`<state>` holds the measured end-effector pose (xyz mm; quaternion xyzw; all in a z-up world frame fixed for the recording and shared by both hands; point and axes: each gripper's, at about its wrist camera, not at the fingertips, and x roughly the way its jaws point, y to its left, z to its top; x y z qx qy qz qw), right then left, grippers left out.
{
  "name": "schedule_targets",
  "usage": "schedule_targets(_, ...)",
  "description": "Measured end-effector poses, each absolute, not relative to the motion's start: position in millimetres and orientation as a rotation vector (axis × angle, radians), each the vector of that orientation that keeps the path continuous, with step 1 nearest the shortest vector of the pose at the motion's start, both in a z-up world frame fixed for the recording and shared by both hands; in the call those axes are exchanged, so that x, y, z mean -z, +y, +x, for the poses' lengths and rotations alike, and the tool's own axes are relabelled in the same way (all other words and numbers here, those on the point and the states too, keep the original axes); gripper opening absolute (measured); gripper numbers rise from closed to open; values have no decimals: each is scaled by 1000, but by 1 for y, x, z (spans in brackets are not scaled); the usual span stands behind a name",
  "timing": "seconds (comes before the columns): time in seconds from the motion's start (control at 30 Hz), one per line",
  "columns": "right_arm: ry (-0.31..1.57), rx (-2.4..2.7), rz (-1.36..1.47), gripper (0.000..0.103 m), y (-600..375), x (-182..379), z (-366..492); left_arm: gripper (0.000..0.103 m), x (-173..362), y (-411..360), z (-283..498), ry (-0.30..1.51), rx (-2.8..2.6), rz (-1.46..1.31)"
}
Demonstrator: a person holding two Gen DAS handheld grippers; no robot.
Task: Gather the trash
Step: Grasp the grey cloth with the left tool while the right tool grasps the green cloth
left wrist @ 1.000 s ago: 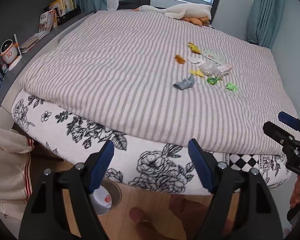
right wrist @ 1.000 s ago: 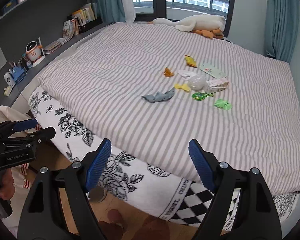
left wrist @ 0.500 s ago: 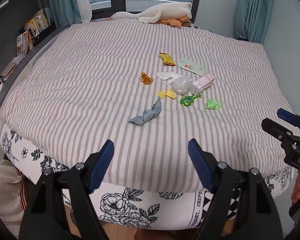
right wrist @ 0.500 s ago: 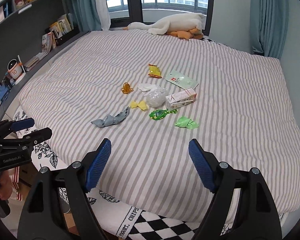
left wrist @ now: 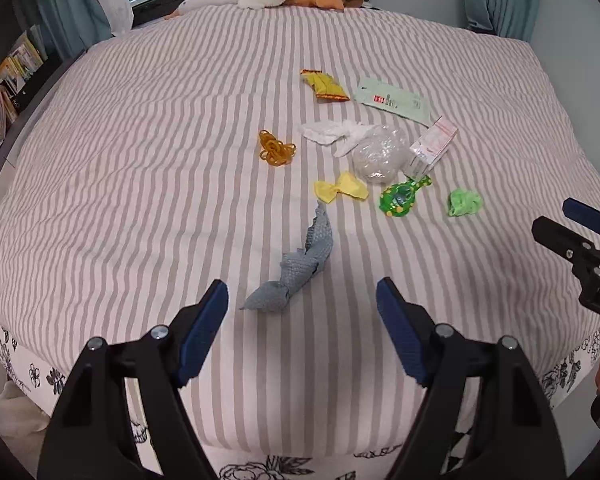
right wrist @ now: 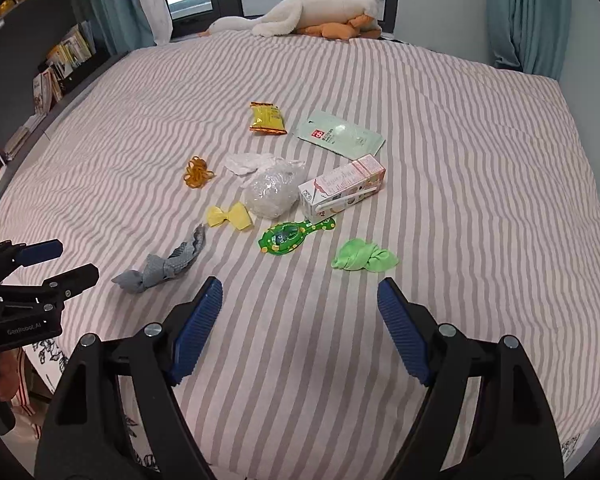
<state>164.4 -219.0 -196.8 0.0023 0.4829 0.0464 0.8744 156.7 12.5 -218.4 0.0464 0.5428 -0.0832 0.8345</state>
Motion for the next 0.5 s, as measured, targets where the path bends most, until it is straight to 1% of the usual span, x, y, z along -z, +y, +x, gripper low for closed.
schedule_targets(0.27, 1072, -54, 19, 77, -214, 265, 201, 76, 296, 20, 198, 1221, 218, 142)
schedule_targets(0.47, 1118, -37, 31, 77, -218, 301, 208, 76, 335, 10, 208, 1248, 246, 155)
schedule_targets(0.5, 1119, -37, 33, 77, -219, 303, 209, 75, 338, 8, 208, 1247, 253, 158)
